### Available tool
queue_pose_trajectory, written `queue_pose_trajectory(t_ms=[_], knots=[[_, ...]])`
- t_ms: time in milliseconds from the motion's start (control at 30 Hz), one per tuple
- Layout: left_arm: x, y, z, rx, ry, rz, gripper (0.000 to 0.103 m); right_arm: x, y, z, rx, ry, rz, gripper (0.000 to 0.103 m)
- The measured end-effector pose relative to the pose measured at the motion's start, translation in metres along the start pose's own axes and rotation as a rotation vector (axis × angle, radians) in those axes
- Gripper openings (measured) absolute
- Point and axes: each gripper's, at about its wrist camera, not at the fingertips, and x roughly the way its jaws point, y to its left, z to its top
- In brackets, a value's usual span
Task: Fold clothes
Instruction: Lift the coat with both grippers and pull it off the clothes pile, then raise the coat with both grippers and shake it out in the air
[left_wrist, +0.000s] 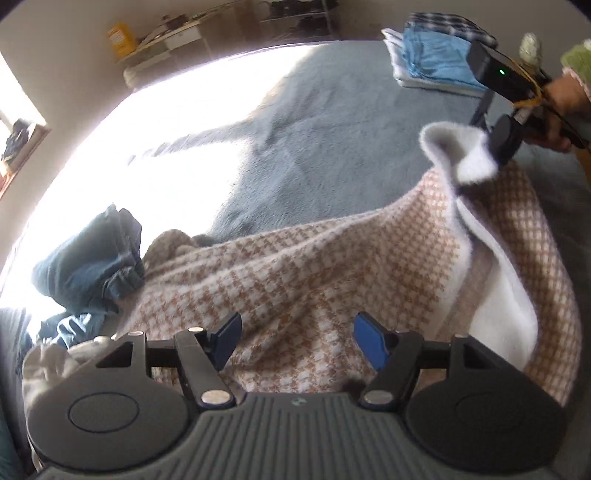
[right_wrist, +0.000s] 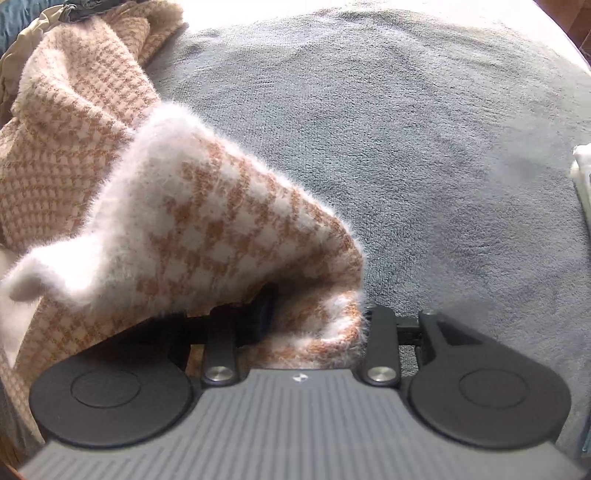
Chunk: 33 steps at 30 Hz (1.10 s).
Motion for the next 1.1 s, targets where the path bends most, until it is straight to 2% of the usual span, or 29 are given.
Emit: queue_pose_trajectory(t_ms=[100, 167, 300, 400, 467, 567, 600, 667, 733, 767, 800, 867, 1100], knots=[[0.025, -0.015, 0.005, 0.194, 0.016, 0.045, 0.07, -0.002, 0.002, -0.003, 0.01, -0.009, -0.013, 0.035], [0.041, -0.016, 0.008, 0.249, 0.012, 0.054, 0.07, -0.002, 0.003, -0.005, 0.013, -0.017, -0.023, 0.035], [0.073, -0.009, 0.013, 0.259, 0.008, 0.037, 0.082, -0.001, 0.005, -0.007, -0.001, -0.027, -0.046, 0.037], [0.099, -0.001, 0.013, 0.213, 0.046, 0.003, 0.082, 0.001, 0.007, -0.007, -0.029, -0.032, -0.066, 0.042], [0.11, 0.002, 0.01, 0.183, 0.057, -0.019, 0.082, 0.006, 0.008, -0.006, -0.057, -0.034, -0.081, 0.052], [0.116, 0.003, 0.007, 0.14, 0.052, -0.027, 0.069, 0.013, 0.005, -0.005, -0.091, -0.032, -0.084, 0.062], [0.117, 0.002, 0.006, 0.13, 0.051, -0.027, 0.06, 0.016, 0.004, -0.004, -0.094, -0.03, -0.074, 0.062], [0.115, -0.001, 0.005, 0.114, 0.052, -0.035, 0.044, 0.017, 0.0, -0.003, -0.098, -0.03, -0.041, 0.058], [0.111, -0.005, 0.005, 0.087, 0.052, -0.021, 0.028, 0.013, 0.0, -0.002, -0.113, -0.04, -0.021, 0.047], [0.107, -0.006, 0.004, 0.062, 0.048, -0.008, 0.025, 0.008, 0.003, -0.003, -0.132, -0.053, -0.027, 0.041], [0.101, -0.004, 0.003, 0.017, 0.044, 0.001, 0.021, 0.001, 0.007, -0.004, -0.149, -0.074, -0.037, 0.031], [0.086, 0.003, 0.005, -0.103, 0.036, 0.005, 0.017, -0.019, 0.015, -0.006, -0.171, -0.133, -0.063, 0.02], [-0.013, 0.03, 0.007, -0.548, -0.029, 0.043, 0.013, -0.119, 0.042, -0.01, -0.174, -0.383, -0.113, 0.016]])
